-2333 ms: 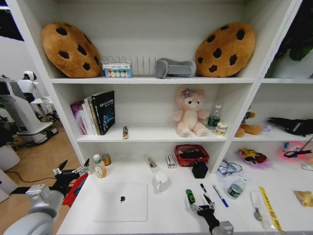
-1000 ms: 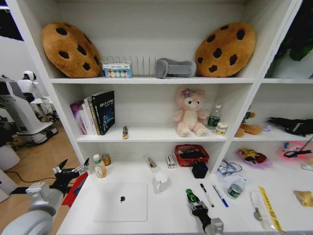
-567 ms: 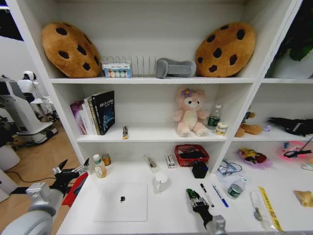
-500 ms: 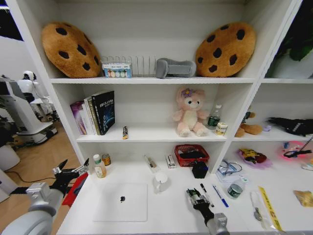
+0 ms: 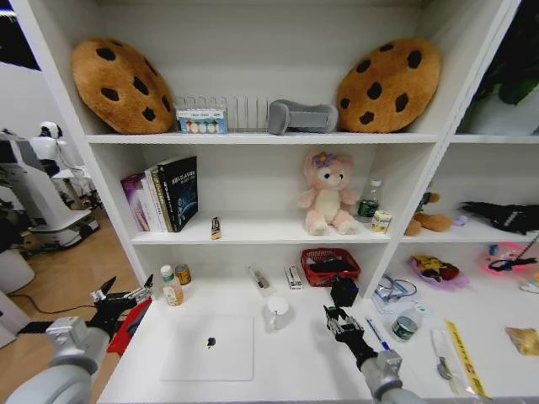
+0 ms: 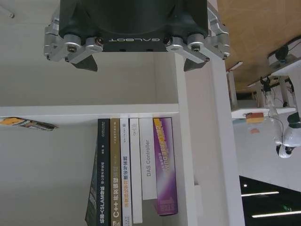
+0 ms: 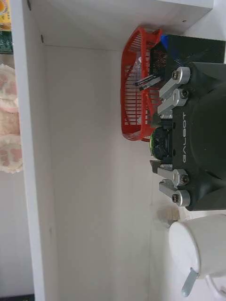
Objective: Organize the objects on the table.
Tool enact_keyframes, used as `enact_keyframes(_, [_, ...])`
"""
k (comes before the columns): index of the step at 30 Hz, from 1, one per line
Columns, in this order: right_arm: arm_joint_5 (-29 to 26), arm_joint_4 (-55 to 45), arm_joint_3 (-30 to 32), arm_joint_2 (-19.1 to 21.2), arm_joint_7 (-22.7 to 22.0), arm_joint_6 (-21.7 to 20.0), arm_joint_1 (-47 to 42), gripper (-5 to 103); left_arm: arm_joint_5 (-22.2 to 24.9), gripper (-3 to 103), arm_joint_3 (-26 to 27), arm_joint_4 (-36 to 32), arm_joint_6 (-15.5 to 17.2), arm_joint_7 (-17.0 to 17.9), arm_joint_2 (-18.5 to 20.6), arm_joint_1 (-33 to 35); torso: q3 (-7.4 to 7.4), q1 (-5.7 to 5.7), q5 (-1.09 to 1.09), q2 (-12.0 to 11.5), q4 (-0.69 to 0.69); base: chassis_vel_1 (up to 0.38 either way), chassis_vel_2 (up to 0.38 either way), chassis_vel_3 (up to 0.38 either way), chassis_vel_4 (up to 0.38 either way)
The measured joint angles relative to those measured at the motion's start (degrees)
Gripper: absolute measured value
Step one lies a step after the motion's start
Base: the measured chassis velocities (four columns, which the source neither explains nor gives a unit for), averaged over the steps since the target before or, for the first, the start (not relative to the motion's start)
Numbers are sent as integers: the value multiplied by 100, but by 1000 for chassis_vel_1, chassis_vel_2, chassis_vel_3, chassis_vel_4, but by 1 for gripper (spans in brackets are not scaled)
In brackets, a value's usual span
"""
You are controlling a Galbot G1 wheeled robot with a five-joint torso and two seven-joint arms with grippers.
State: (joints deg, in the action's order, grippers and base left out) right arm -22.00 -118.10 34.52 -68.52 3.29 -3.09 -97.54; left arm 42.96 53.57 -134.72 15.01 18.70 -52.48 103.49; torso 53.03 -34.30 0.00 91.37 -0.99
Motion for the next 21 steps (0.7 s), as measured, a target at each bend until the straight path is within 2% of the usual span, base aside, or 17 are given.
enact_keyframes(5, [-144, -294, 80, 111, 2, -132, 7, 37, -2, 100, -24, -5, -2, -1, -2, -29, 0, 0, 0, 0, -1, 0, 0, 0, 0])
enact_keyframes(7, [-334, -612, 152, 354, 4, -259, 41, 37, -14, 100, -49, -6, -2, -2, -7, -52, 0, 0, 0, 0, -1, 0, 0, 0, 0])
enact_keyframes(8, [-334, -612, 152, 354, 4, -259, 41, 37, -14, 100, -49, -6, -2, -2, -7, -52, 0, 0, 0, 0, -1, 0, 0, 0, 0])
enact_keyframes(10, [-527, -867, 232, 656, 13, -373, 96, 37, -40, 100, -54, -13, -5, -4, -34, -44, 0, 0, 0, 0, 0, 0, 0, 0, 0])
enact_keyframes(14, [-682, -1088, 313, 911, 31, -472, 131, 37, -95, 100, -57, -29, -14, -13, -90, -2, 0, 0, 0, 0, 0, 0, 0, 0, 0])
enact_keyframes(21, [-777, -1187, 362, 1084, 41, -509, 166, 37, -167, 100, -66, -61, -27, -29, -157, 61, 0, 0, 0, 0, -1, 0, 0, 0, 0])
